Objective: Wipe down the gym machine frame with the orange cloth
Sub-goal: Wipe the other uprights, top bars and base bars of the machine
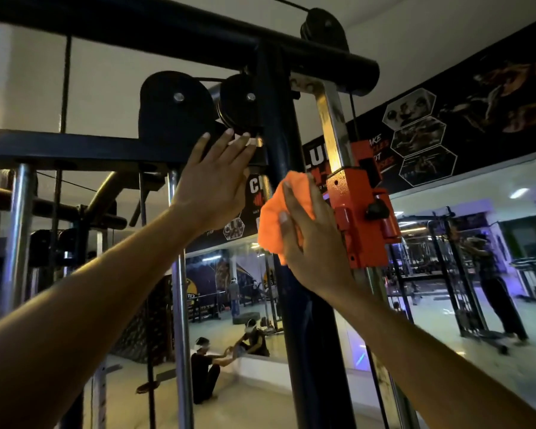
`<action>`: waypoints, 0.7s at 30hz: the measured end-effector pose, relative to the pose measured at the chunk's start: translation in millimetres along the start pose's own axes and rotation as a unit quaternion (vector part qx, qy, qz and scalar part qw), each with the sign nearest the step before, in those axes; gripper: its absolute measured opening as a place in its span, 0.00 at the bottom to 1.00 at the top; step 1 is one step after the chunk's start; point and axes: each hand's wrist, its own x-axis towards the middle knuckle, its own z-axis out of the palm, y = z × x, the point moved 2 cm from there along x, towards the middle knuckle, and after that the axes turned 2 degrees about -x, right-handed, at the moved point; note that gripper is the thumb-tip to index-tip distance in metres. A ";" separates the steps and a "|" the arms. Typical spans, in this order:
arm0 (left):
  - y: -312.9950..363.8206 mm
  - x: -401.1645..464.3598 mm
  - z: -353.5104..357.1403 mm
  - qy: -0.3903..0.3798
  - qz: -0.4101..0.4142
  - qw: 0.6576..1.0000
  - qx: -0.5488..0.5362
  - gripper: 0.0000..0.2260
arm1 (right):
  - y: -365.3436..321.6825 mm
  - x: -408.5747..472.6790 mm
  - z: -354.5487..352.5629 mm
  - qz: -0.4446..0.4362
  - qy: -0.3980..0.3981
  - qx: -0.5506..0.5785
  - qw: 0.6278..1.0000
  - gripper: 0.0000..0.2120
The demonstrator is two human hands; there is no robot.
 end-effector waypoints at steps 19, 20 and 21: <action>4.7 -13.6 0.3 -0.010 0.012 0.999 -0.036 0.31 | -16.5 69.5 -9.5 0.065 -0.033 -0.008 0.997 0.29; 3.8 -13.5 -0.8 -0.008 0.011 0.999 -0.042 0.31 | -17.7 83.1 -9.5 0.067 -0.031 -0.007 0.997 0.29; 2.8 -13.4 -1.6 -0.004 0.008 0.999 -0.046 0.31 | -18.4 87.6 -8.5 0.062 -0.028 -0.011 0.998 0.29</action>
